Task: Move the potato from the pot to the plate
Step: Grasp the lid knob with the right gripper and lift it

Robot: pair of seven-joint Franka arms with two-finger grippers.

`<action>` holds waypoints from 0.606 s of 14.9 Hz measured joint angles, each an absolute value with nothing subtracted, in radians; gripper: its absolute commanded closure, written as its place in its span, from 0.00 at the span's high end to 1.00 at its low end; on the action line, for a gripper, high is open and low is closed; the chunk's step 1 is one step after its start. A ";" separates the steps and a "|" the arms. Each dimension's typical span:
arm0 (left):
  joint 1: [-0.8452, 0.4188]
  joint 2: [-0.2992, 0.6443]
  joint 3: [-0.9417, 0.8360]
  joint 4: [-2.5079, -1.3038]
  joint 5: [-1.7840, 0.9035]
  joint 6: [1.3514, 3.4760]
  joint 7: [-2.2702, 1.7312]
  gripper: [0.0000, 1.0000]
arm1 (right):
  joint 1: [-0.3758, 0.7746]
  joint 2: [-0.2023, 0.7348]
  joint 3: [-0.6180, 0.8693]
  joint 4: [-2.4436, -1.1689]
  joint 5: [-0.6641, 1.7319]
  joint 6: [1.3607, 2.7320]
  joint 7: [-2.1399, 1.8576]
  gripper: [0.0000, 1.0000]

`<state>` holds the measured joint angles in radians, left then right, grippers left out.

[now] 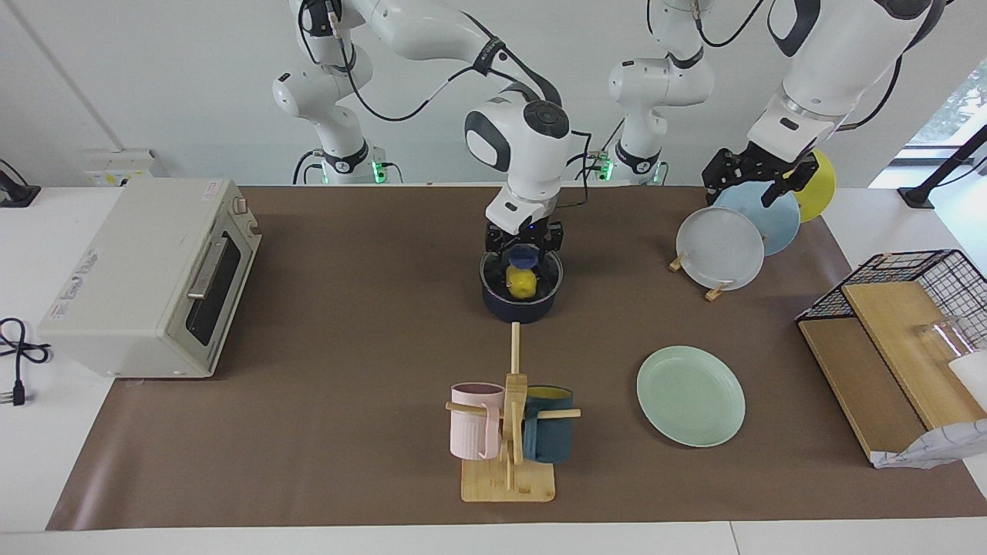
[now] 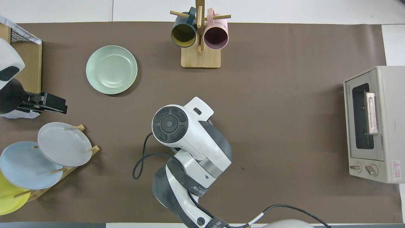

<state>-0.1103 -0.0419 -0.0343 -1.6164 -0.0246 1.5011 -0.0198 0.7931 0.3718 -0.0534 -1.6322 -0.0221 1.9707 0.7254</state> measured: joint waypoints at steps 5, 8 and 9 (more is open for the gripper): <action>-0.110 -0.042 -0.034 -1.616 -0.025 1.501 -0.020 1.00 | 0.793 0.370 -0.053 -1.638 -0.021 1.989 0.726 0.45; -0.110 -0.042 -0.034 -1.616 -0.025 1.501 -0.020 1.00 | 0.793 0.369 -0.053 -1.638 -0.021 1.991 0.726 0.41; -0.110 -0.042 -0.034 -1.616 -0.025 1.501 -0.020 1.00 | 0.793 0.368 -0.053 -1.637 -0.021 1.992 0.726 0.41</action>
<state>-0.1103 -0.0419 -0.0344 -1.6164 -0.0247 1.5011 -0.0200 0.7931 0.3682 -0.0533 -1.6372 -0.0214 1.9917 0.7257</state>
